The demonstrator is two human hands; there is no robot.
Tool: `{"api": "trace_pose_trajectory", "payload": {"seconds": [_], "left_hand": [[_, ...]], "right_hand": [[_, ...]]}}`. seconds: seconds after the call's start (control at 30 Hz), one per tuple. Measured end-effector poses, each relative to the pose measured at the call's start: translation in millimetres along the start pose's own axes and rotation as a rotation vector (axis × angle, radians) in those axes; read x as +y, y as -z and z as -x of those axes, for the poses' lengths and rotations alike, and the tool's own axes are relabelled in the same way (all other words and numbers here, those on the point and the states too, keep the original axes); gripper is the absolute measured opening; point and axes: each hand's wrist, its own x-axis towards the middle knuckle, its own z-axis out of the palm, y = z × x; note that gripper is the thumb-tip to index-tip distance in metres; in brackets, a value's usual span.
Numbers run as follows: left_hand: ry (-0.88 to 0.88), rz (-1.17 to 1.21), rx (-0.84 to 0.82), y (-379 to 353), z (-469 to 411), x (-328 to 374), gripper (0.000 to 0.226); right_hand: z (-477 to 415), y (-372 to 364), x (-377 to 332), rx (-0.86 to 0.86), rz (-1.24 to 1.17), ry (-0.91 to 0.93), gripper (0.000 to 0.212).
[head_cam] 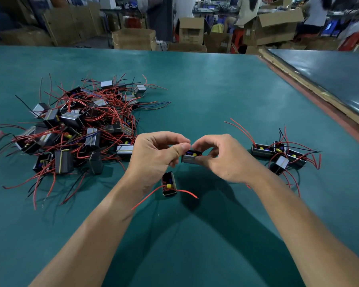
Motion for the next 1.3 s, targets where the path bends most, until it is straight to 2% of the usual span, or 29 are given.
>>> {"api": "trace_pose_trajectory", "payload": {"seconds": [0.13, 0.37, 0.63, 0.87, 1.13, 1.3], "left_hand": [[0.035, 0.005, 0.011, 1.6, 0.0, -1.2, 0.004], [0.159, 0.008, 0.041, 2.1, -3.5, -2.5, 0.024], [0.114, -0.085, 0.040, 5.4, -4.1, -4.1, 0.001], [0.157, -0.065, -0.002, 4.6, -3.2, -3.1, 0.005], [0.127, -0.148, -0.044, 2.5, -2.3, -4.4, 0.012], [0.112, -0.104, -0.037, 1.9, -1.6, -1.4, 0.012]], "right_hand": [[-1.1, 0.4, 2.3, -0.027, -0.037, 0.001, 0.015], [-3.9, 0.8, 8.5, -0.037, 0.025, -0.007, 0.014], [-3.0, 0.8, 6.1, -0.046, 0.046, 0.014, 0.015], [-2.6, 1.1, 5.8, -0.048, 0.059, 0.004, 0.015], [-2.0, 1.5, 4.1, -0.047, 0.051, -0.005, 0.017], [-1.2, 2.4, 0.1, -0.054, 0.028, 0.000, 0.014]]}}
